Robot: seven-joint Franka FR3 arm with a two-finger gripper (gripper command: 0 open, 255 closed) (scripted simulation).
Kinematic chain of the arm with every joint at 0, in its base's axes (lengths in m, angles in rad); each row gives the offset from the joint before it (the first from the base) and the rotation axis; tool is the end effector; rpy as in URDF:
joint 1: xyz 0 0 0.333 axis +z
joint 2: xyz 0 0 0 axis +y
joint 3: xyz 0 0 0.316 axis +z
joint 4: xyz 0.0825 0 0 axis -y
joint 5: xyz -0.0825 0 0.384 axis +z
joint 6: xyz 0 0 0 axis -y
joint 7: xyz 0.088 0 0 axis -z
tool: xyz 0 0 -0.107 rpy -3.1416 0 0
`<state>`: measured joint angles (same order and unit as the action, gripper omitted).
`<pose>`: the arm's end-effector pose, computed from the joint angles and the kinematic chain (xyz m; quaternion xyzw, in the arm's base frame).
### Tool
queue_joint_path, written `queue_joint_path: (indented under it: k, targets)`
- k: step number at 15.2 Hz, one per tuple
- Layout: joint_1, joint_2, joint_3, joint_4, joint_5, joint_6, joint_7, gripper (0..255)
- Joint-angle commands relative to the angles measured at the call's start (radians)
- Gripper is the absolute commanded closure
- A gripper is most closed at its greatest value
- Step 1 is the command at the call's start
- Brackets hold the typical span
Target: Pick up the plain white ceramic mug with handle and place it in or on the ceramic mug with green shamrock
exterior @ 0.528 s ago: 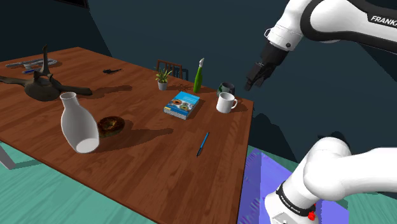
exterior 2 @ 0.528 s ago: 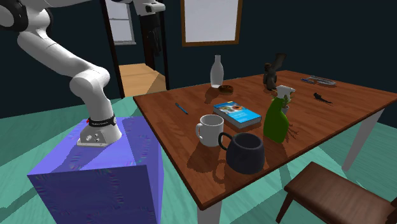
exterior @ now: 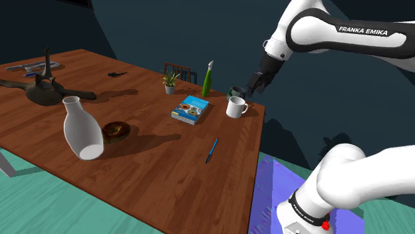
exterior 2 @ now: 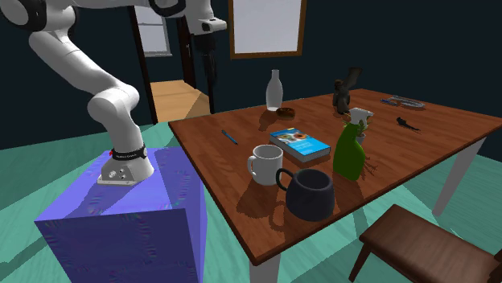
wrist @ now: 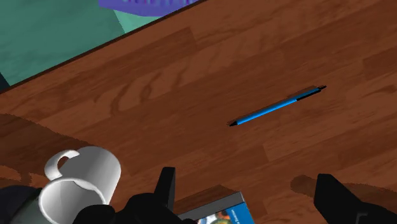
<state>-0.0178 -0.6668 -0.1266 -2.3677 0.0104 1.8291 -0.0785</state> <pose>0.3582 -0.0599 0.5674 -0.9968 0.0229 -0.0660 0.0378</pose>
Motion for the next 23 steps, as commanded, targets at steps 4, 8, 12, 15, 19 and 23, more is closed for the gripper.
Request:
queue_joint_path:
  k: [4,8,12,15,19,23]
  targets:
    - [-0.010,0.162,-0.055,0.023,-0.024,0.114,-0.065,0]
    - [-0.015,0.302,-0.095,0.068,-0.029,0.191,-0.117,0]
    - [-0.021,0.450,-0.132,0.131,-0.020,0.256,-0.172,0]
    - [-0.027,0.564,-0.156,0.191,-0.004,0.295,-0.215,0]
    - [-0.043,0.720,-0.178,0.287,0.028,0.332,-0.273,0]
    - [-0.058,0.818,-0.184,0.345,0.052,0.359,-0.306,0]
